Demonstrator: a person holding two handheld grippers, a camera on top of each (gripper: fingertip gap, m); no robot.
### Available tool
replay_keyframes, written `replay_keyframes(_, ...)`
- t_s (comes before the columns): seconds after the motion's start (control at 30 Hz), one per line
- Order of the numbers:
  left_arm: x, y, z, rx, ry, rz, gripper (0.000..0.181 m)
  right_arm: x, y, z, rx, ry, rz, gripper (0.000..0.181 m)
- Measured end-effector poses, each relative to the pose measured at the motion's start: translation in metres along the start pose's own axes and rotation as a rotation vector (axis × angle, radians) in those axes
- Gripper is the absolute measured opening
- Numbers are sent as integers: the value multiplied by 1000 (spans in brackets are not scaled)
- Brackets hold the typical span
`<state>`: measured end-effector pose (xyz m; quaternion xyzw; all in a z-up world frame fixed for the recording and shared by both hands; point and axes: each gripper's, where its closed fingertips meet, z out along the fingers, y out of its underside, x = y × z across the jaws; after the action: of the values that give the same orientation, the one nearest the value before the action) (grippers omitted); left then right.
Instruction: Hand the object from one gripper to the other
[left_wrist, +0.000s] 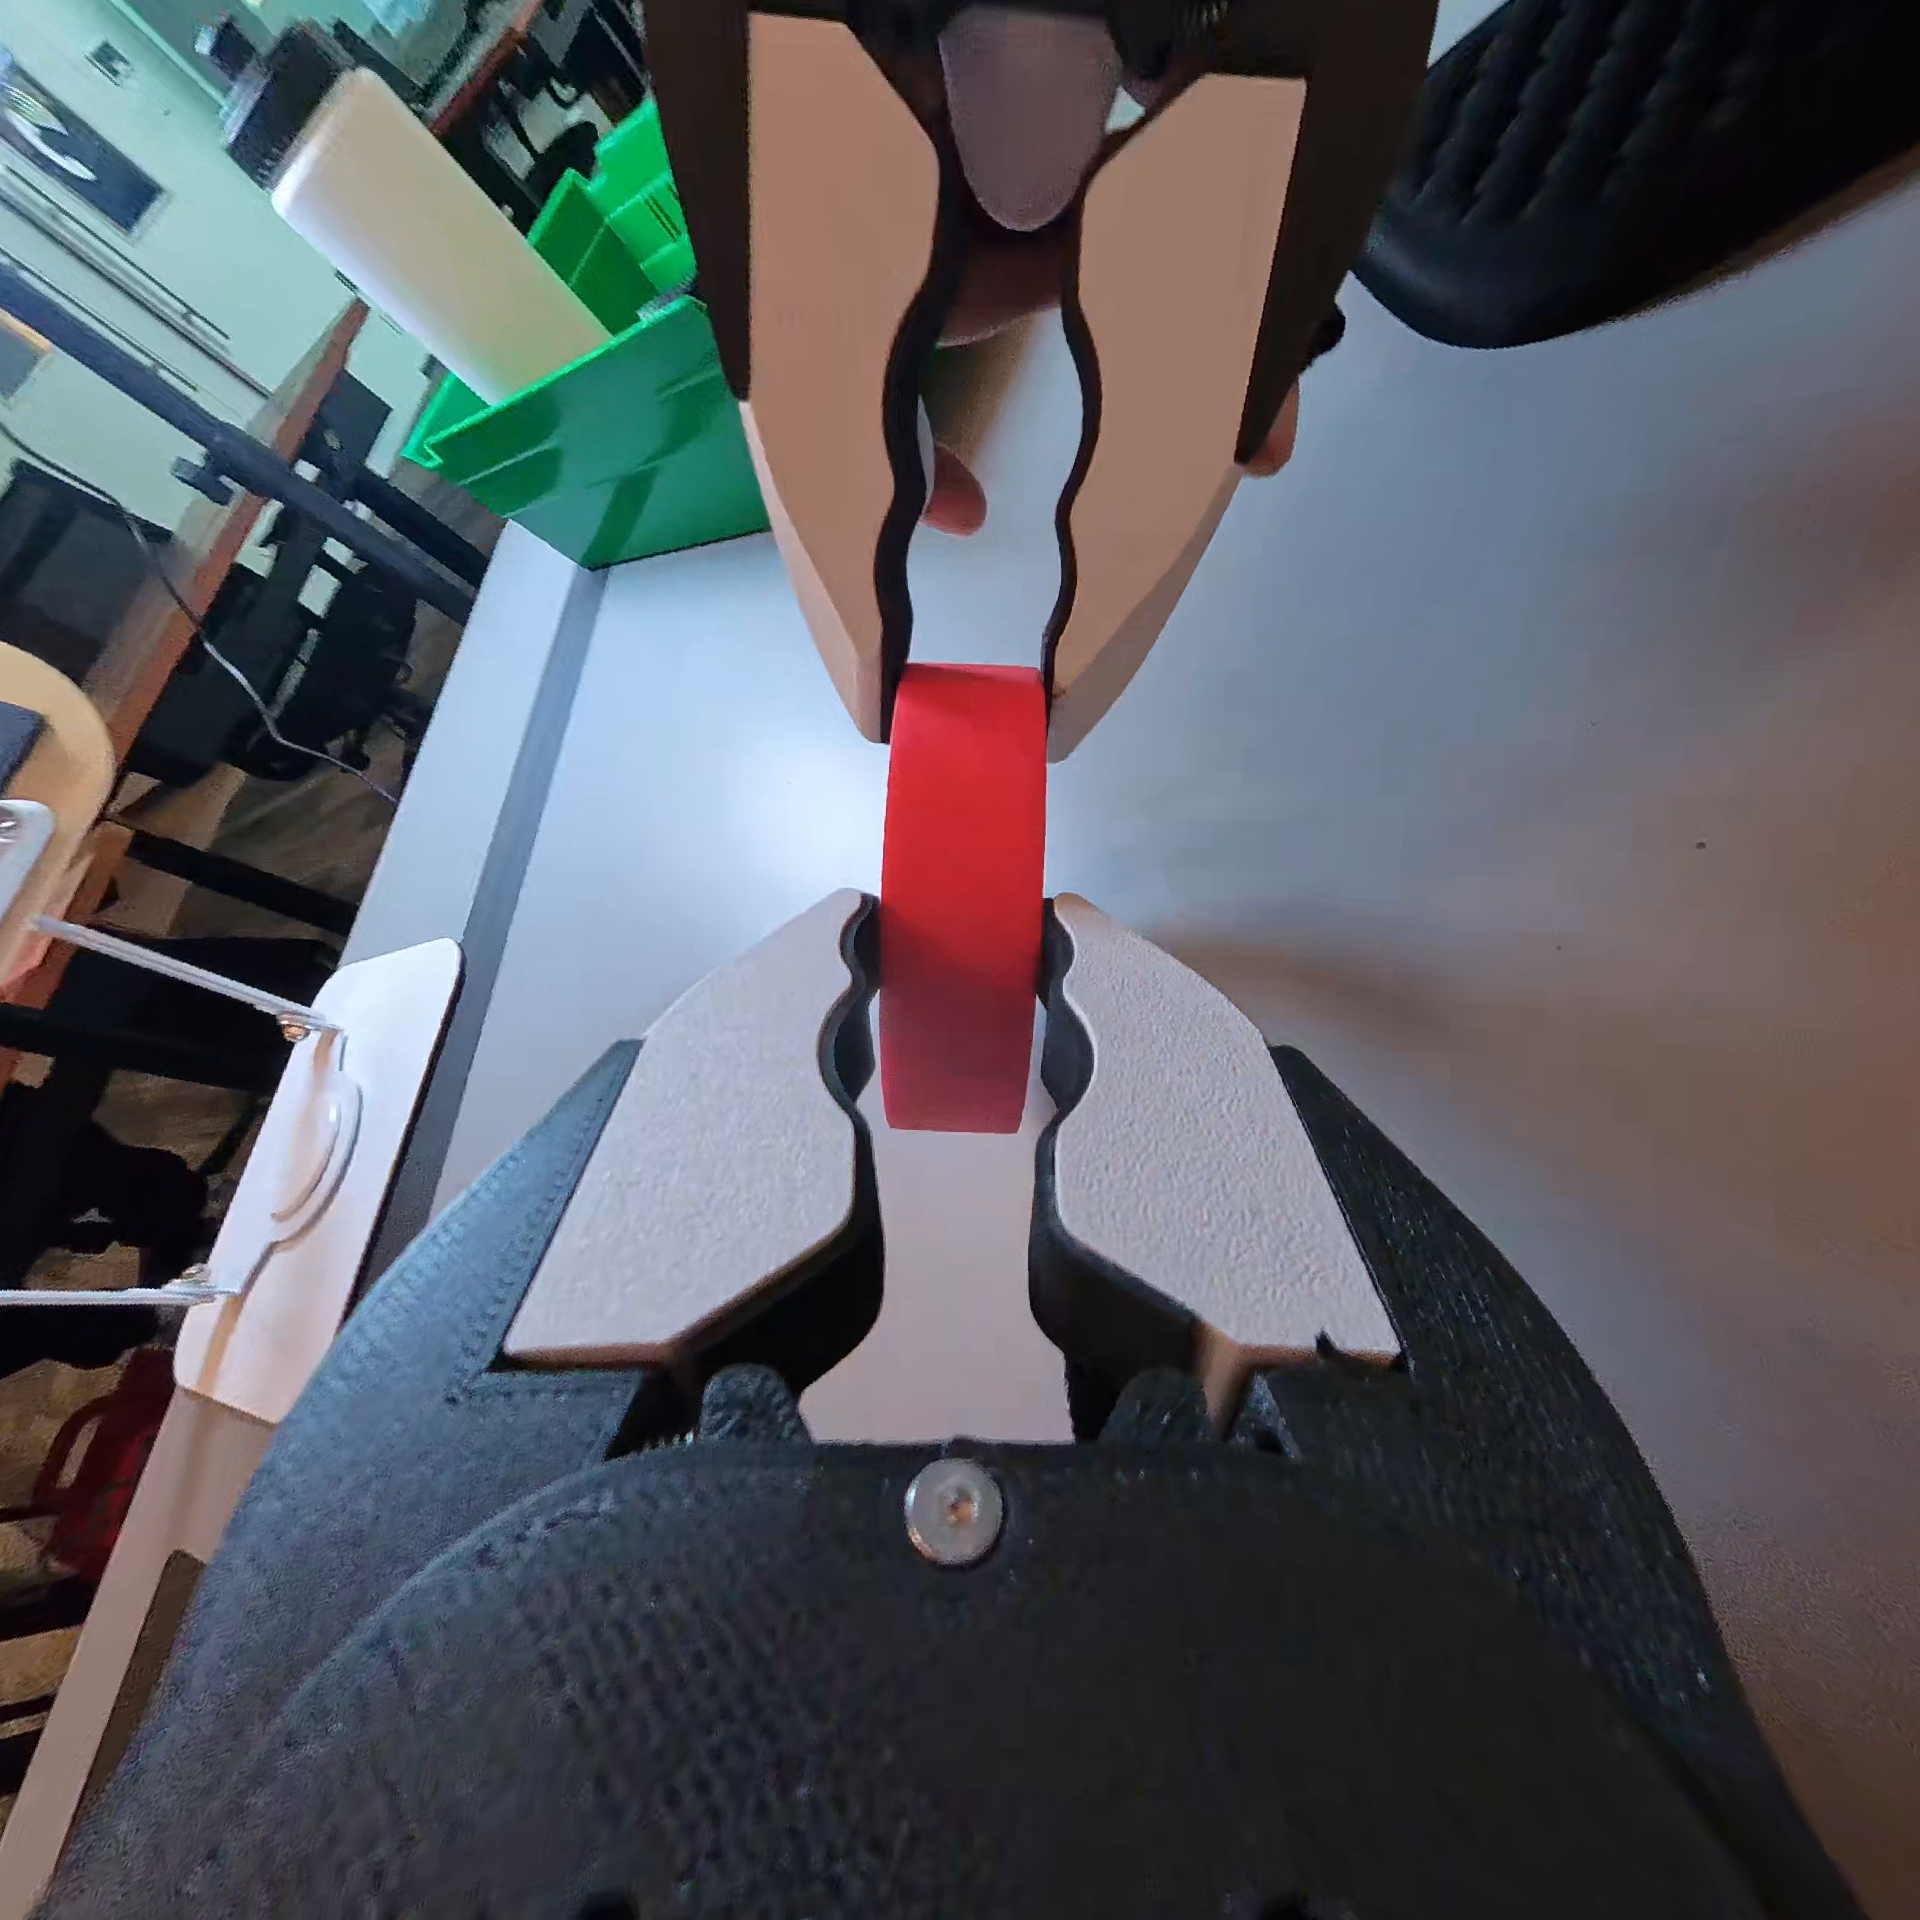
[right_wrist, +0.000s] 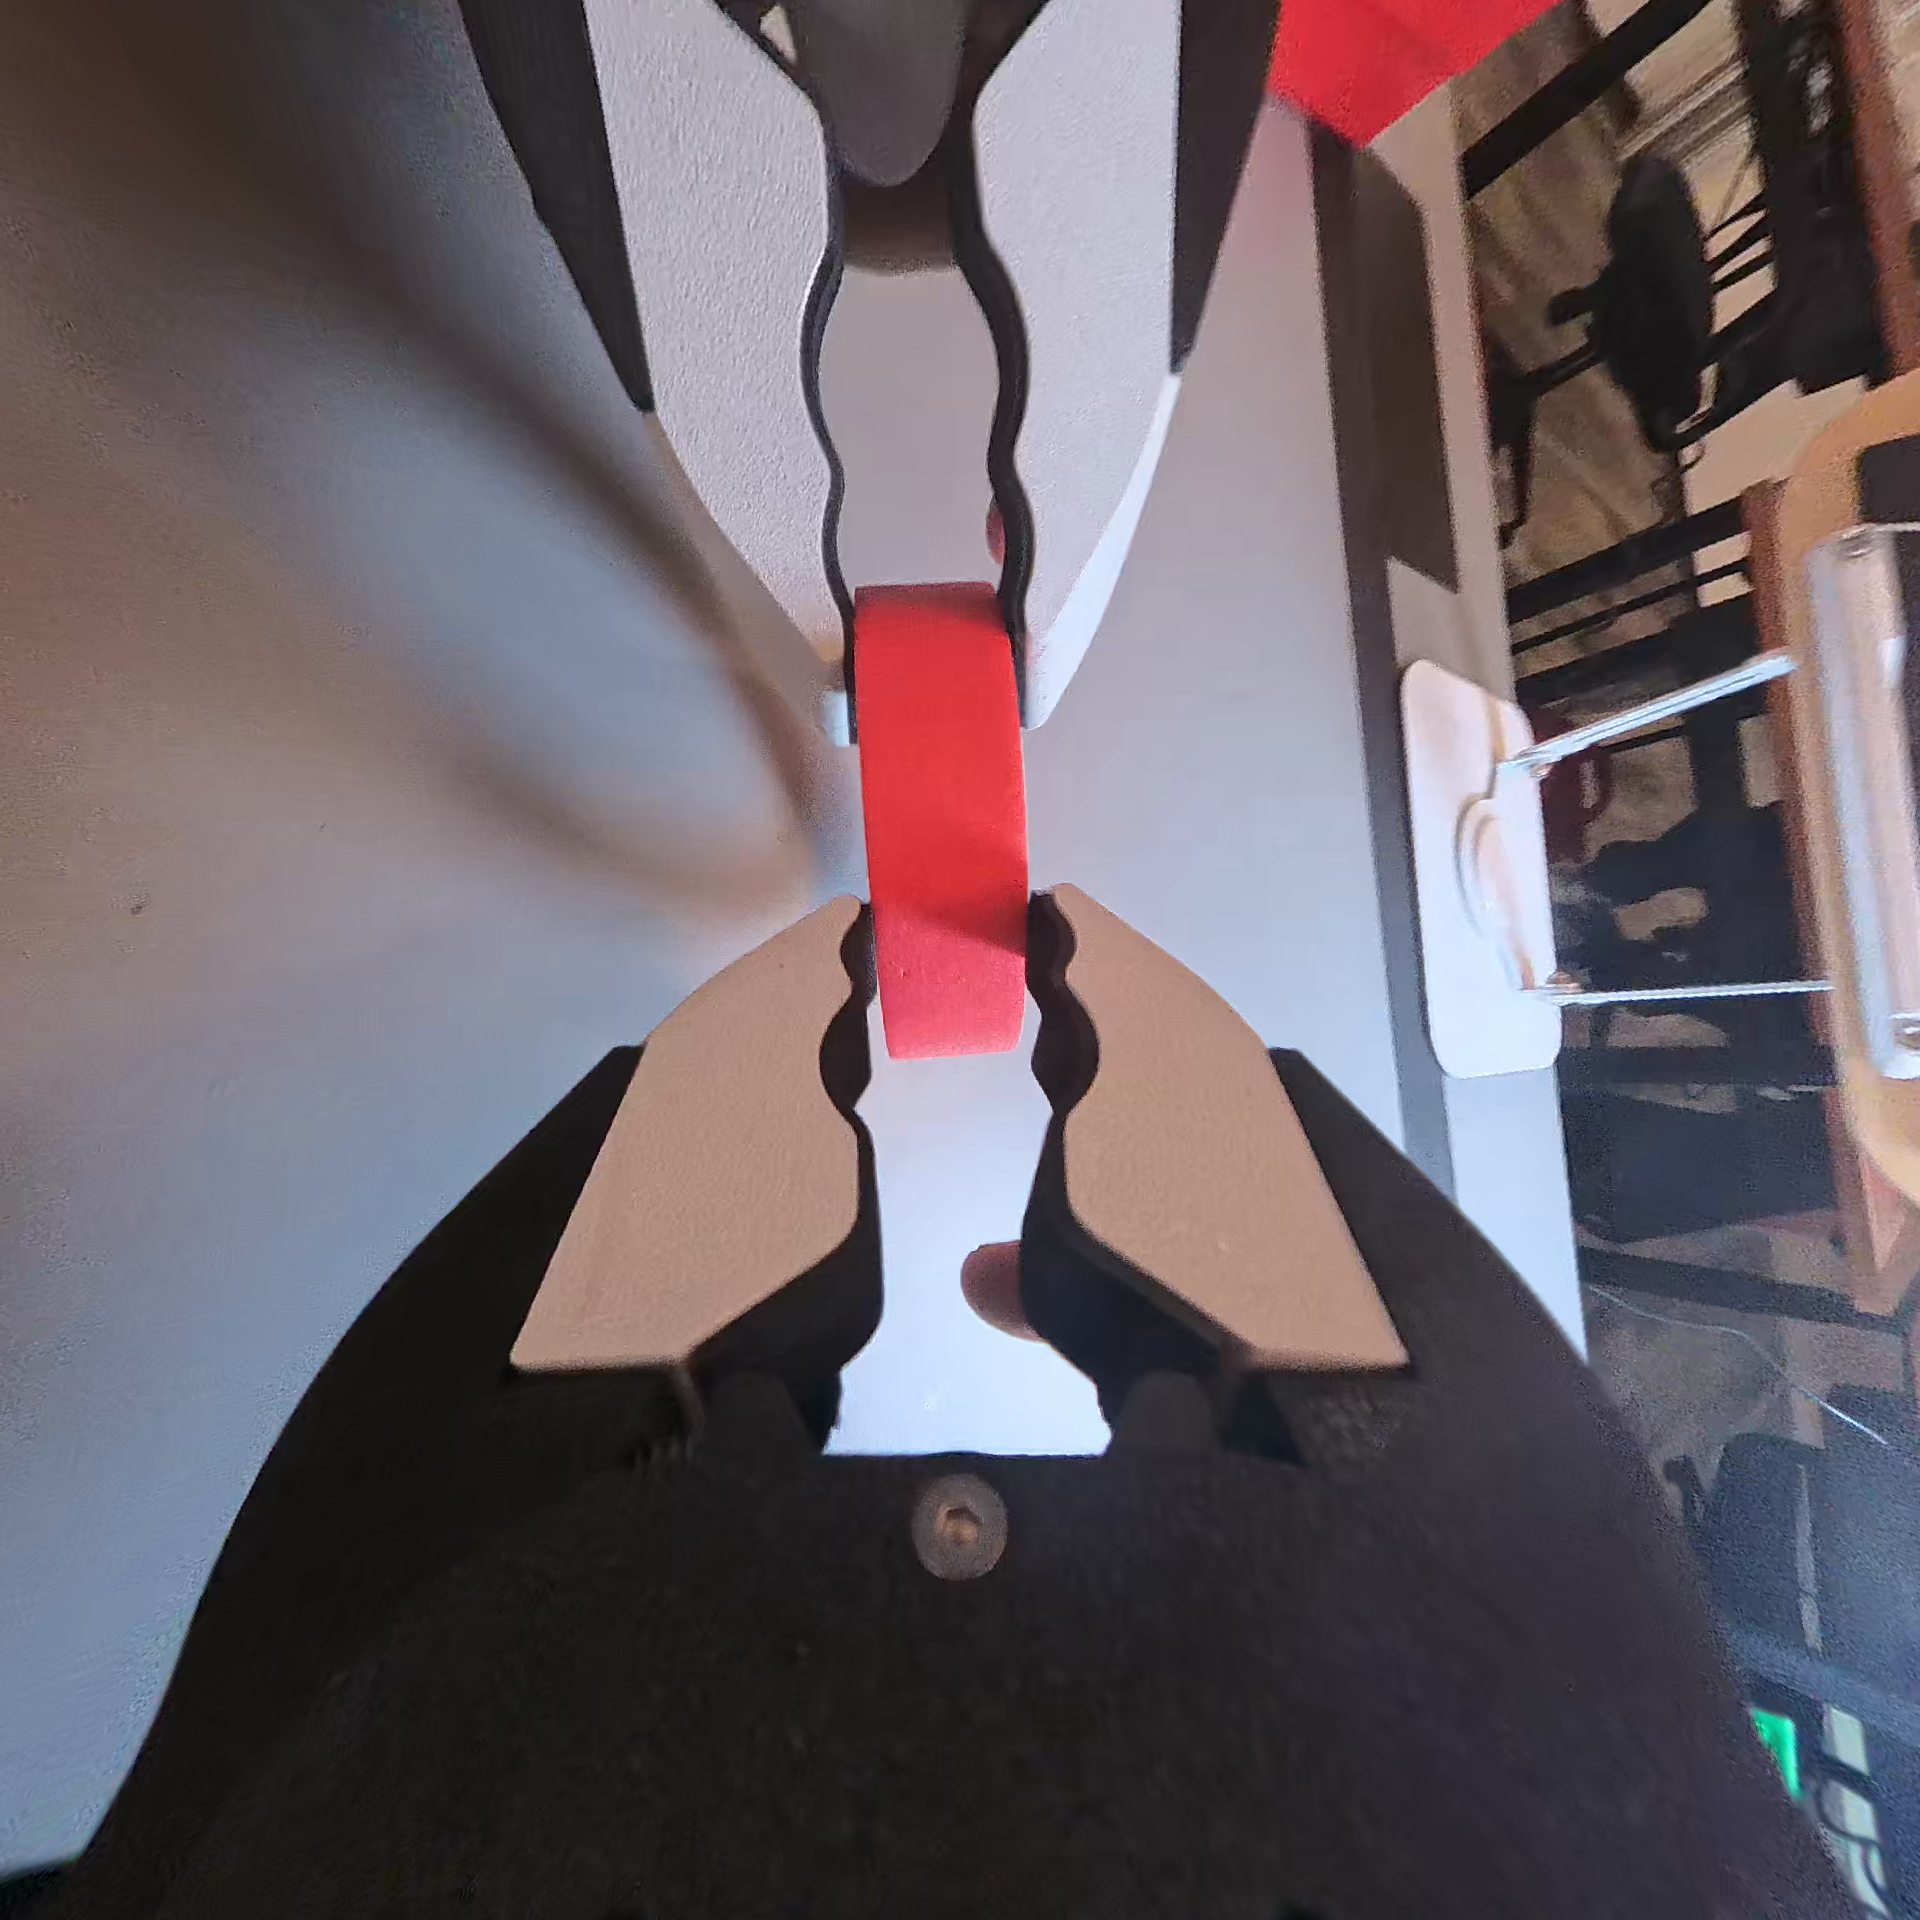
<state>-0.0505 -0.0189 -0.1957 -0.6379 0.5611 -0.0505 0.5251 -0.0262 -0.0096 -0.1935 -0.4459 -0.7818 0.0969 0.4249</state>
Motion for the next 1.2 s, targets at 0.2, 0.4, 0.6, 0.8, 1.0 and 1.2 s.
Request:
replay_keyframes(0.2,-47,-8,-23,199,-86,-405,47,46,-9,-21,197,212,149,28)
replay_keyframes(0.4,-78,-9,-37,578,185,-1251,55,80,-12,-48,262,632,-78,28)
replay_keyframes(0.6,-87,14,-29,657,261,-1632,61,59,-22,-30,162,812,-561,28)
replay_keyframes(0.8,-66,18,-17,522,428,-1698,57,37,-24,-1,145,783,-732,28)
replay_keyframes(1.0,-66,16,-23,503,421,-1541,31,28,-21,12,161,725,-702,29)
replay_keyframes(1.2,-92,22,-45,417,56,-1031,28,23,-32,6,348,387,-65,59)
